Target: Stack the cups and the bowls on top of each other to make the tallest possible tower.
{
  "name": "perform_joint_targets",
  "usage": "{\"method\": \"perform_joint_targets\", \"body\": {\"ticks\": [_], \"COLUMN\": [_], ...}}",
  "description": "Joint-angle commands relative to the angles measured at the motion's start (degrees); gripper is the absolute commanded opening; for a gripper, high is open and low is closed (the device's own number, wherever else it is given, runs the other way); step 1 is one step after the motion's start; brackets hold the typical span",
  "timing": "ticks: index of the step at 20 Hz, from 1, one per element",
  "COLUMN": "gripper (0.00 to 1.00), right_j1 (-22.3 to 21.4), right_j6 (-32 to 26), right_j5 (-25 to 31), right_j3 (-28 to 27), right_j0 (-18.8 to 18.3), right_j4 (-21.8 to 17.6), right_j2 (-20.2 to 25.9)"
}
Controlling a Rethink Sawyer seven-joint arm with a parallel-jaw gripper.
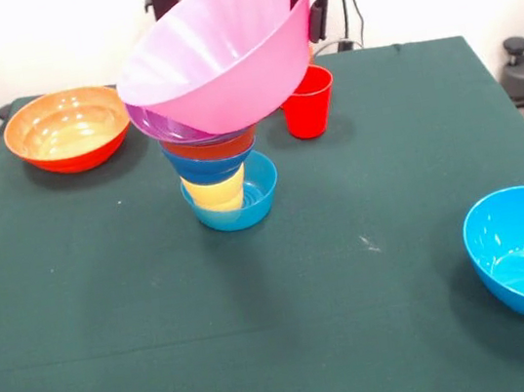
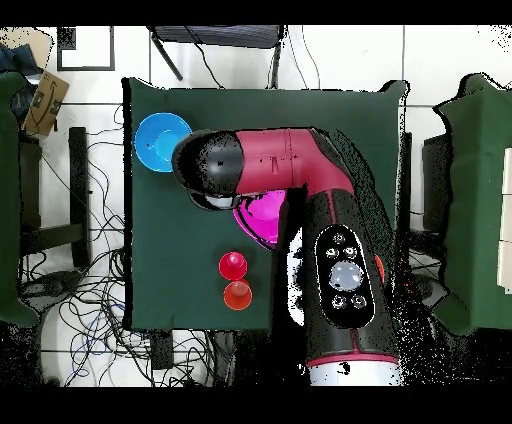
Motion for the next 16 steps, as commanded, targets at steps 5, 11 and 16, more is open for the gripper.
{"method": "perform_joint_targets", "body": {"ticks": [5, 11, 16], "gripper": [0.00, 0.00, 0.00], "right_j1": [-0.5, -1.8, -2.5], "right_j6": [-2.6, -4.1, -5.0], "right_j5": [5.9, 4.8, 4.5], "right_j3": [4.7, 7.5, 9.3], "right_j0": [-1.3, -1.5, -1.8], "right_j4": [-1.2, -1.6, -2.2], "right_j2": [-1.5, -2.2, -2.4]}}
